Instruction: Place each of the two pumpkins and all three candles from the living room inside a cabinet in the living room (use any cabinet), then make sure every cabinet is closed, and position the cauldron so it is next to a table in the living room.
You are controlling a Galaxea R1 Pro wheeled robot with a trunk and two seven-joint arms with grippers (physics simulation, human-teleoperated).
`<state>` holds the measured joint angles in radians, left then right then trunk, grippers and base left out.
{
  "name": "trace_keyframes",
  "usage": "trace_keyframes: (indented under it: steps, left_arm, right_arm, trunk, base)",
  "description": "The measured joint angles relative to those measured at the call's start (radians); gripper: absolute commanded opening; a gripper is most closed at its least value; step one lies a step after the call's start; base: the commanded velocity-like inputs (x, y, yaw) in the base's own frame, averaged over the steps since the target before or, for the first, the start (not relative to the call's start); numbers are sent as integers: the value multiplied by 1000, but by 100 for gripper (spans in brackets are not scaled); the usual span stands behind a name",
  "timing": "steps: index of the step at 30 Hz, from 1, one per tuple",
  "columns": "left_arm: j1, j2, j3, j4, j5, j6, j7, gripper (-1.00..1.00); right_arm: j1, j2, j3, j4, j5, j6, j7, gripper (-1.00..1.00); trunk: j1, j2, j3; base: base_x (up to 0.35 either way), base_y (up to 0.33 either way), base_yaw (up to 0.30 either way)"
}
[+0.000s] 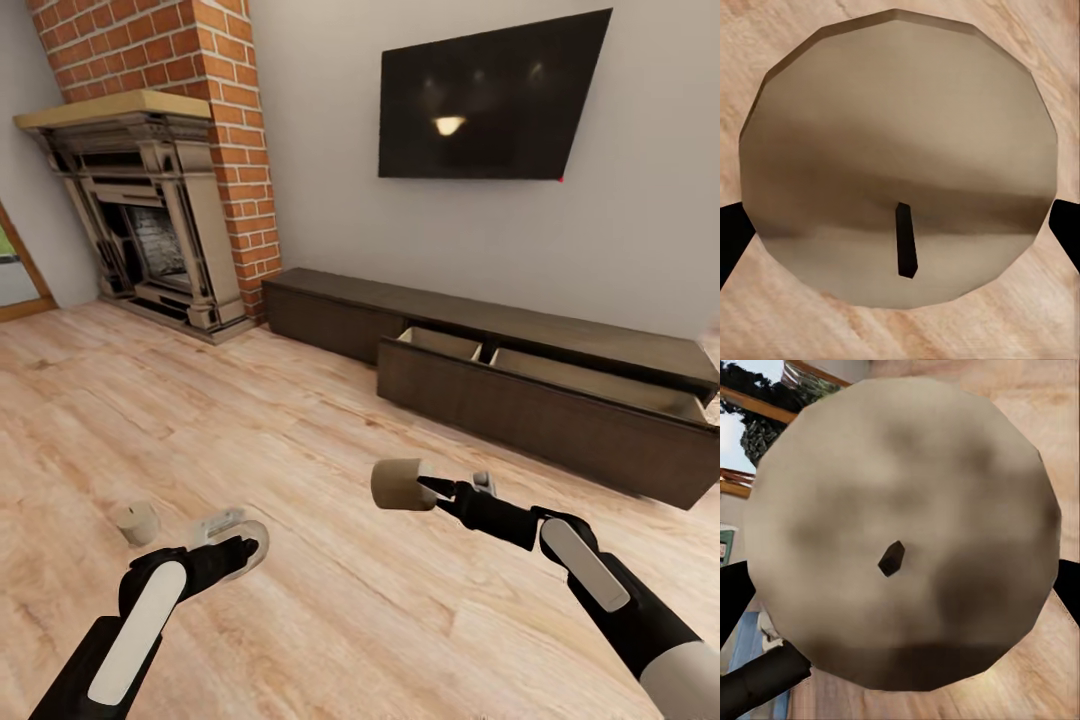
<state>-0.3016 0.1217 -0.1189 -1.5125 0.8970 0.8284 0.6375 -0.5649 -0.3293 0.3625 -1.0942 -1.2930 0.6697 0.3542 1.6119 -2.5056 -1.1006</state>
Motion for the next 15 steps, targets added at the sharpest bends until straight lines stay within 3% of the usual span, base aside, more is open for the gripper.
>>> trace_keyframes:
  steps: [3, 11, 15]
  left_arm:
    - [0, 1, 0, 0, -1, 0, 0, -100]
    - [0, 0, -2, -1, -1, 0, 0, -100]
    - [0, -1, -5, -2, 0, 0, 0, -100]
  right_arm:
    - [0, -1, -35, 6, 0, 2, 7, -100]
    - [0, -2, -56, 55, 2, 9, 23, -100]
    - [0, -2, -94, 91, 1, 14, 28, -100]
  trunk:
    - [0, 0, -1]
    - [0, 0, -5]
    - [0, 0, -7]
  base:
    - [0, 0, -260]
    - [0, 0, -260]
    - [0, 0, -259]
